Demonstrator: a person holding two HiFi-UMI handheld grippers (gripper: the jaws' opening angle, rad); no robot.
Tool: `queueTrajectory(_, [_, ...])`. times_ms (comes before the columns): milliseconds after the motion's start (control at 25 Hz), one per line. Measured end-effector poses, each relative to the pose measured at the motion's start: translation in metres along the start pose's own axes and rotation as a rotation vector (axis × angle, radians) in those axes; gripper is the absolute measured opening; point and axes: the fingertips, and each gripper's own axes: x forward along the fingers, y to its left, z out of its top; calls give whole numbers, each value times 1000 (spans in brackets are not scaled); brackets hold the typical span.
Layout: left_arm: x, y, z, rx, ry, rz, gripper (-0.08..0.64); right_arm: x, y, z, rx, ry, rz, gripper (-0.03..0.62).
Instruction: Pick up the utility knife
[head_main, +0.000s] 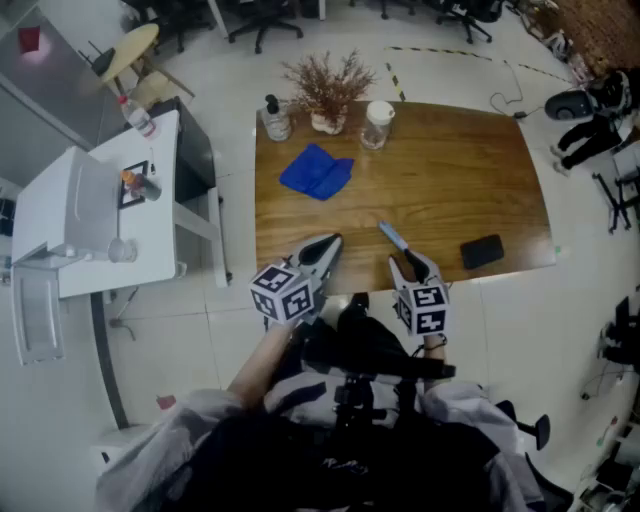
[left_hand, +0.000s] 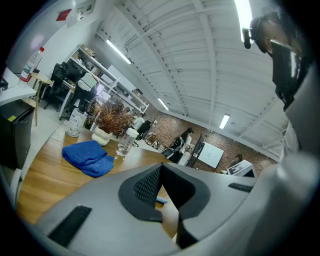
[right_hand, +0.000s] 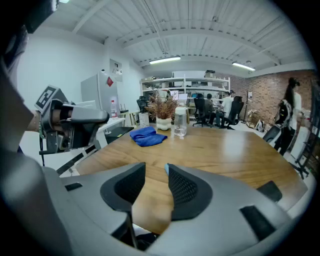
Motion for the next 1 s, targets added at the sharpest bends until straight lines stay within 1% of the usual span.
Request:
queueTrajectory(40, [4, -1, -1, -4, 2, 3, 3, 6, -8, -1, -6, 11, -4, 167])
queueTrajectory(120, [13, -1, -2, -10, 5, 11, 3, 19, -25, -4, -28, 40, -10, 169])
queueTrajectory(240, [25, 3, -2, -18, 7, 35, 3, 41, -43, -13, -95, 108, 1, 176])
queueTrajectory(520, [37, 21, 7, -23, -2, 113, 3, 86, -45, -30, -223, 241, 87, 176])
queueTrajectory(720, [39, 32, 8, -31, -7, 153, 3, 101, -48, -50, -292, 340, 108, 176])
queueTrajectory(760, [39, 34, 9, -33, -9, 159, 3, 103, -48, -53, -279, 351, 116, 176])
queueTrajectory(880, [41, 39, 10, -38, -13, 167, 3, 106, -52, -53, -179, 342, 119, 163])
queueTrajectory(1000, [44, 39, 9, -44, -13, 160, 3, 108, -56, -51, -134, 341, 111, 141])
